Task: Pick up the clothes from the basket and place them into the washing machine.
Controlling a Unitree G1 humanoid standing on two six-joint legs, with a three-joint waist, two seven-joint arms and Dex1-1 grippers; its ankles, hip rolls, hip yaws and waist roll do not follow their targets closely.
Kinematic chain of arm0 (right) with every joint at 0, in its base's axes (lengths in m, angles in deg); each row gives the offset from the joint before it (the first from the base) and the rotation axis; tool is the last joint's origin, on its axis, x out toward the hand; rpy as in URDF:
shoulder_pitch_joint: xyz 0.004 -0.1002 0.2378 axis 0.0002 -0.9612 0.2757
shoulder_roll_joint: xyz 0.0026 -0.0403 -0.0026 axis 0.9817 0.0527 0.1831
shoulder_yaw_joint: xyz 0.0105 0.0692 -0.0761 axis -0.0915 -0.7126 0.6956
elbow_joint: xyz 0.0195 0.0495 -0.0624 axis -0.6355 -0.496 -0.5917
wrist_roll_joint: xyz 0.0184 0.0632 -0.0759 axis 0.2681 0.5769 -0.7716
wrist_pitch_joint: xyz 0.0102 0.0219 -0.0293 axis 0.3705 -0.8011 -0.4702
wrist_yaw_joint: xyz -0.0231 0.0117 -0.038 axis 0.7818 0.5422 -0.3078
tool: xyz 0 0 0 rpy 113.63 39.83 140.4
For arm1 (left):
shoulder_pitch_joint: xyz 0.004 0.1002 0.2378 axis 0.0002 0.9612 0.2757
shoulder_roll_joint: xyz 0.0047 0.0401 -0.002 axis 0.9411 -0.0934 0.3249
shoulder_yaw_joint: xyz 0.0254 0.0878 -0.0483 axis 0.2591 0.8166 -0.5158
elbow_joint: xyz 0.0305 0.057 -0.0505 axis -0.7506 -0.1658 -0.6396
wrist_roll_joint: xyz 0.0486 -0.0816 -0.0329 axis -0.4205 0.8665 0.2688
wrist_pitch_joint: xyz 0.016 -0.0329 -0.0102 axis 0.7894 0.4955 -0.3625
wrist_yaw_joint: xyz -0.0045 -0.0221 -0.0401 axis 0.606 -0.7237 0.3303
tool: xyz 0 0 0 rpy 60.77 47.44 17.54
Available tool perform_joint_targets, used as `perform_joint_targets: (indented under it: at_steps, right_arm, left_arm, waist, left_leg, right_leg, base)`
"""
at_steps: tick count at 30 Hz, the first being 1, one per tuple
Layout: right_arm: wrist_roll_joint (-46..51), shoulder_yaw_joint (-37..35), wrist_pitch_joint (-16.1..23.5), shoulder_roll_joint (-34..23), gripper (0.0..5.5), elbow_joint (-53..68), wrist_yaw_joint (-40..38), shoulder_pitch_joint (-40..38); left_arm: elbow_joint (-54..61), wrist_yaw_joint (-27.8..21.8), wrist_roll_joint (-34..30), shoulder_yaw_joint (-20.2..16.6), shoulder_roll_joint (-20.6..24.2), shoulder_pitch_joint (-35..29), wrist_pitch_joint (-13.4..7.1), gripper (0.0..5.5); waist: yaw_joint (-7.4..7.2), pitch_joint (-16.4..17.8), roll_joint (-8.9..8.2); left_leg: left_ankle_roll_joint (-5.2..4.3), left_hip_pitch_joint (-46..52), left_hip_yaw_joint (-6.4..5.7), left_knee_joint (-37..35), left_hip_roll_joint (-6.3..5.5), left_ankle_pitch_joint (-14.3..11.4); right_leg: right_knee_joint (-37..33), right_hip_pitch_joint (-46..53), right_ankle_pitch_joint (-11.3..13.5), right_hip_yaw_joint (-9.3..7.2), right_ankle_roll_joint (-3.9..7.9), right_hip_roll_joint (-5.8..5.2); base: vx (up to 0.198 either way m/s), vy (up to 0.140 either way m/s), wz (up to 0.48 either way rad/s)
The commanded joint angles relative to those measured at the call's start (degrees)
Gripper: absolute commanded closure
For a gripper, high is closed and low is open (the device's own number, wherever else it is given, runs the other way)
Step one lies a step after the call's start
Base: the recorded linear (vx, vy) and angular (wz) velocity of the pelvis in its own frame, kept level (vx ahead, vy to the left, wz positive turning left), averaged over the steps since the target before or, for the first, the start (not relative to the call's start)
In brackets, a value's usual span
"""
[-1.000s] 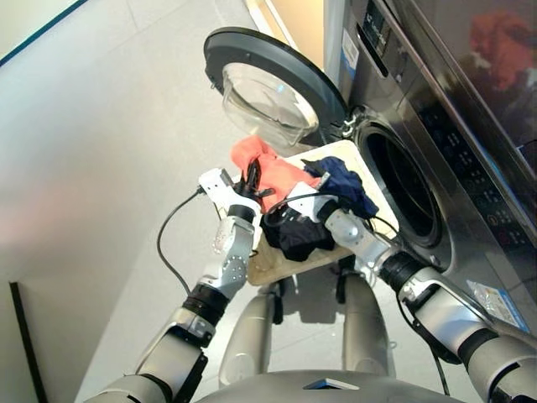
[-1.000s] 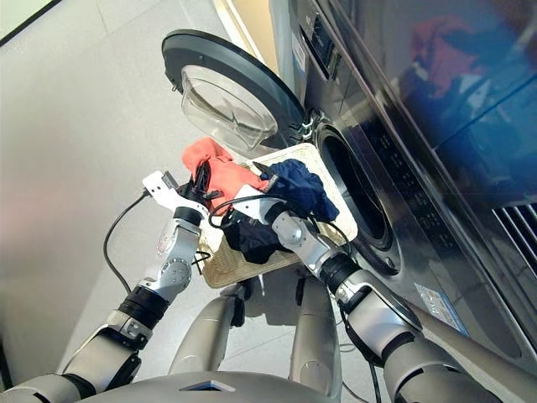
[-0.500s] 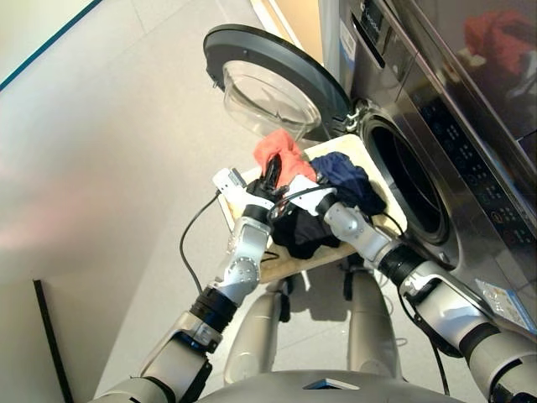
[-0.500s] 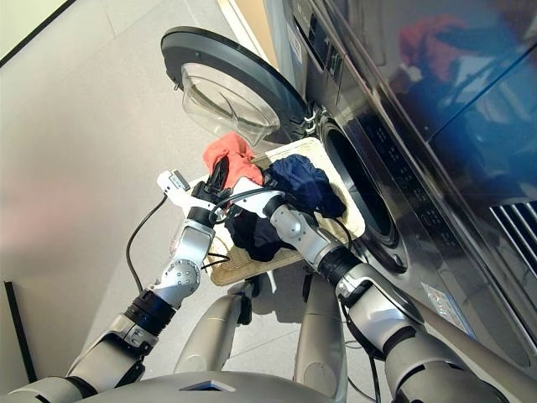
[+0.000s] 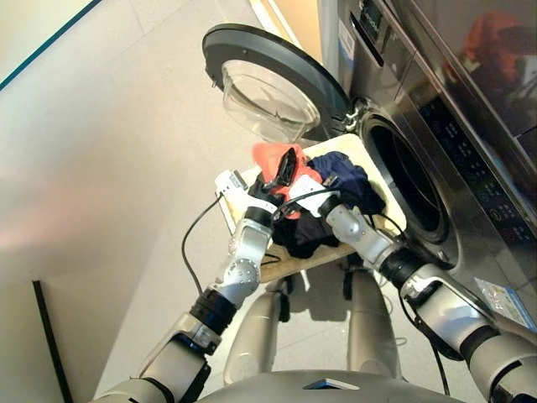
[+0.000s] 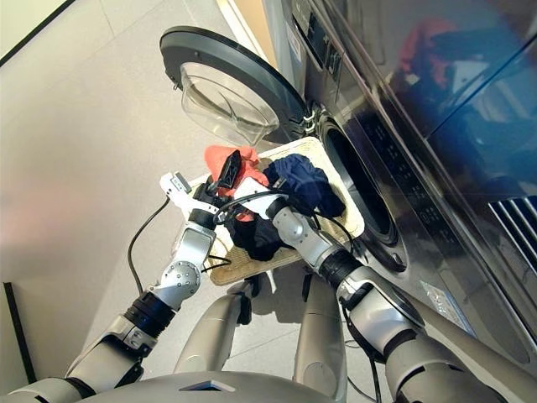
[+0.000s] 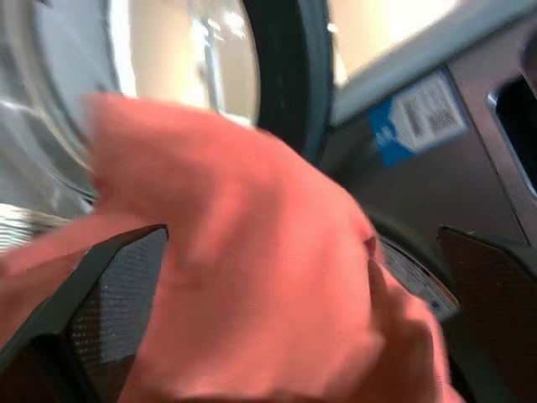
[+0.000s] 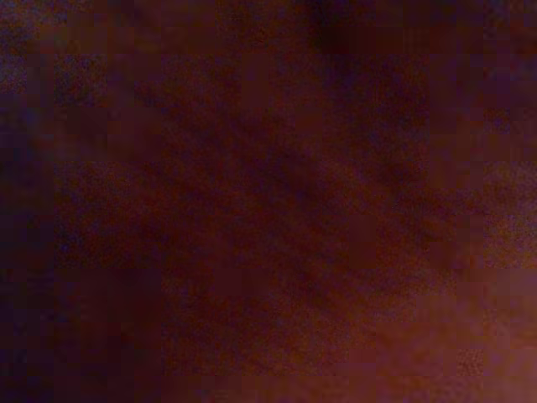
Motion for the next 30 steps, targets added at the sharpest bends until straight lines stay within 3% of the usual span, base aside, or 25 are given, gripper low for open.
perform_joint_targets:
  at_steps: [1, 4, 11, 17, 22, 26, 27, 28, 29, 30]
  right_arm:
    - [0.1, -6.4, 2.7, 2.5, 5.5, 1.5, -5.8, 2.3]
    - [2.3, -10.8, 3.1, 2.7, 5.5, 0.8, -9.2, 0.0]
    - [5.5, -18.3, 3.9, 3.2, 5.5, -3.1, -15.9, -1.0]
    - [5.3, -22.6, 3.2, 2.8, 5.5, -5.5, -23.5, 2.2]
    - [6.0, -27.7, 0.9, 0.6, 5.5, -11.5, -31.9, 9.4]
    - [13.0, -32.7, -0.3, -3.8, 5.5, -19.4, -35.1, 17.6]
    - [14.7, -33.8, -0.6, -5.9, 5.5, -21.2, -36.0, 19.7]
    - [16.1, -33.7, -0.6, -6.9, 5.5, -22.6, -36.1, 21.4]
    - [17.6, -34.0, -0.7, -8.5, 5.5, -24.6, -36.3, 23.0]
    - [18.9, -34.6, -1.1, -10.8, 5.5, -27.5, -36.4, 24.4]
  left_arm:
    - [2.6, 2.8, -3.6, -6.6, 0.7, -0.2, -7.0, 0.0]
    - [2.4, 6.6, -7.7, -11.6, 1.1, 0.8, -10.2, 0.0]
    - [-0.2, 11.6, -12.0, -17.2, 1.0, 2.5, -13.2, 0.0]
    - [-6.6, 15.1, -16.4, -18.7, 1.0, 2.6, -12.9, 0.0]
    - [-10.3, 17.3, -17.2, -18.9, 1.0, 1.8, -13.1, 0.0]
    - [-9.9, 17.6, -15.9, -19.0, 2.3, 3.4, -12.6, 0.0]
    - [-9.4, 17.5, -15.5, -19.3, 2.7, 4.5, -12.5, 0.0]
    - [-8.9, 17.3, -15.4, -19.0, 3.1, 5.1, -12.2, 0.0]
    - [-8.5, 17.1, -15.0, -18.5, 3.5, 5.8, -11.9, 0.0]
    - [-8.5, 16.8, -15.0, -18.3, 3.9, 6.5, -11.6, 0.0]
  waist:
    - [-0.11, -0.5, -1.4]
    - [-0.13, -0.4, -1.88]
    - [0.01, 0.0, -2.19]
    - [0.36, 1.0, -1.57]
    - [1.45, 1.7, -0.27]
    - [2.77, 2.5, 0.8]
    - [3.28, 2.3, 1.0]
    - [3.57, 2.3, 1.02]
    - [3.67, 2.7, 1.04]
    - [4.08, 2.4, 1.19]
  left_leg:
    - [2.4, -4.8, 0.45, 4.8, -1.29, -1.2]
    - [2.39, -5.7, 0.25, 5.0, -1.38, -1.2]
    - [2.44, -7.4, 0.17, 5.0, -1.64, -1.2]
    - [2.84, -10.9, -0.1, 5.8, -2.06, -1.0]
    - [3.47, -17.2, -0.39, 8.8, -2.65, -1.1]
    - [3.64, -23.2, -1.04, 13.3, -3.3, -1.5]
    - [3.32, -24.1, -1.57, 14.9, -3.43, -3.3]
    - [3.3, -25.8, -1.58, 16.4, -3.48, -3.6]
    - [3.62, -27.8, -1.28, 17.7, -3.78, -2.3]
    - [3.33, -28.3, -1.75, 19.0, -3.84, -4.2]
  right_leg:
    - [-11.5, 1.9, 9.3, -0.08, 3.98, 0.33]
    - [-11.1, 0.9, 9.3, -0.11, 3.89, 0.34]
    - [-10.4, -1.2, 9.4, -0.15, 3.82, 0.3]
    - [-8.1, -5.5, 9.2, 0.2, 3.63, 0.16]
    - [-3.9, -12.1, 8.5, 0.79, 3.41, -0.34]
    - [0.9, -18.0, 7.8, 1.34, 3.17, -0.69]
    - [3.0, -19.1, 5.9, 1.69, 3.62, -0.42]
    - [4.4, -20.6, 5.8, 1.94, 3.57, -0.42]
    - [5.3, -22.5, 7.2, 1.73, 3.05, -0.69]
    - [7.3, -23.3, 5.3, 2.12, 3.58, -0.48]
  base:
    - [0.0, 0.0, 0.0]
    - [0.0, 0.0, 0.0]
    - [0.0, 0.0, 0.0]
    - [-0.009, 0.018, 0.014]
    - [-0.029, 0.055, 0.11]
    - [0.008, 0.019, 0.059]
    - [0.076, 0.015, 0.147]
    - [0.0, 0.0, 0.0]
    - [0.0, 0.0, 0.0]
    - [0.0, 0.0, 0.0]
